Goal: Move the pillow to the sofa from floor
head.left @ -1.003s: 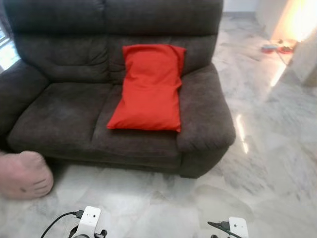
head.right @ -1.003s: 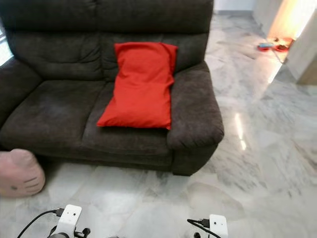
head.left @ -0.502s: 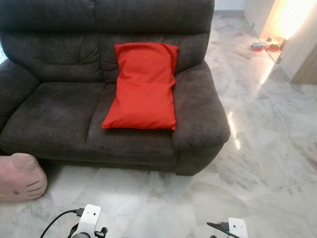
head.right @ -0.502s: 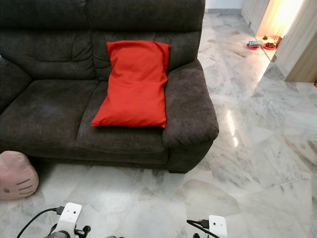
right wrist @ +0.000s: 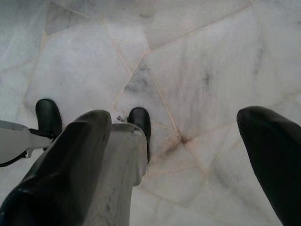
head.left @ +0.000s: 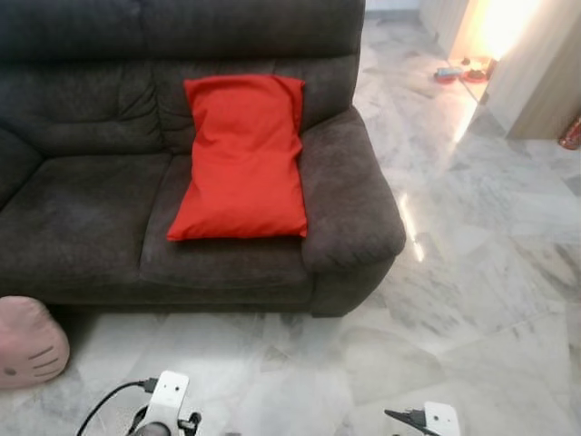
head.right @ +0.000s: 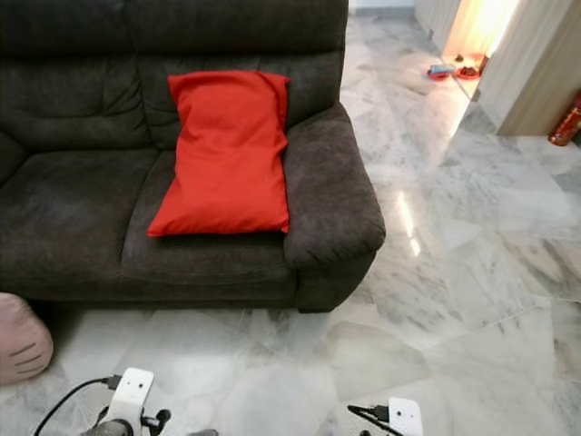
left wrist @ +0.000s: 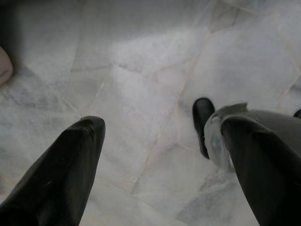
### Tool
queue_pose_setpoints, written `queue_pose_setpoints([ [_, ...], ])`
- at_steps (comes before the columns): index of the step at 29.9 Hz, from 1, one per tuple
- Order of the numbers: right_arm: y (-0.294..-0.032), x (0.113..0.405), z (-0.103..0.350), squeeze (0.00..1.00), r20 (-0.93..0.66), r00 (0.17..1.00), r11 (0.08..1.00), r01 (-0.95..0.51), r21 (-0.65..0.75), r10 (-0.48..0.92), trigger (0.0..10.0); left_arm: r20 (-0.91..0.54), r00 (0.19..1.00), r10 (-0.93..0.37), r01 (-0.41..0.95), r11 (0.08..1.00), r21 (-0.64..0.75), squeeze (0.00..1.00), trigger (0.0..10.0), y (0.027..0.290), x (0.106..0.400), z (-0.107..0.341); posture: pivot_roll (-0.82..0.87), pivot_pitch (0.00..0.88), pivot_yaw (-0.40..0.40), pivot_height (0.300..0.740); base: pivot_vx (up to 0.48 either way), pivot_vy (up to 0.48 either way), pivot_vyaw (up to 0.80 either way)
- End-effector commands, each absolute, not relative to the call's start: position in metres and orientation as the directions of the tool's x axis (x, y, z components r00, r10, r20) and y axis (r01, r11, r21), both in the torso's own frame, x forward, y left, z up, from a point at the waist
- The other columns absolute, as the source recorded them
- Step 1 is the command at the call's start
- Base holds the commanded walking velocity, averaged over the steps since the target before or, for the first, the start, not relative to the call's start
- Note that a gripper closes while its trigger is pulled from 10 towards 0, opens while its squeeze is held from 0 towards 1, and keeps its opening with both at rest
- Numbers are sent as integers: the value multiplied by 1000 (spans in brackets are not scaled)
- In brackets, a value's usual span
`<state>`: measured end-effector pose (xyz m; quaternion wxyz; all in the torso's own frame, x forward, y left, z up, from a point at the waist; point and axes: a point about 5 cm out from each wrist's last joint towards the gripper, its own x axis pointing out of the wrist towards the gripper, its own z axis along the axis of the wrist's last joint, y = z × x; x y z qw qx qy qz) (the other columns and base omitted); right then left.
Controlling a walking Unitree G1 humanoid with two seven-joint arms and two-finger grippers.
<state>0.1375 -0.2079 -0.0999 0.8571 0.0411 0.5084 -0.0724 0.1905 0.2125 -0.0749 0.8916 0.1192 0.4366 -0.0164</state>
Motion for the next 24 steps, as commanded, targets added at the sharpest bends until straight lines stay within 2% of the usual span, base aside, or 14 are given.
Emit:
queue_pose_setpoints([
  [1,-201,135,-102,0,-882,468,988,155,15,-61,10000,-801,591,94,112,974,197,0,10000,219,182,-78,81,85,-2,740,0,480,0],
  [24,-197,134,-102,0,-881,472,992,120,28,-32,10000,-802,591,90,120,973,197,0,10000,219,182,-78,85,87,-1,740,0,480,0],
])
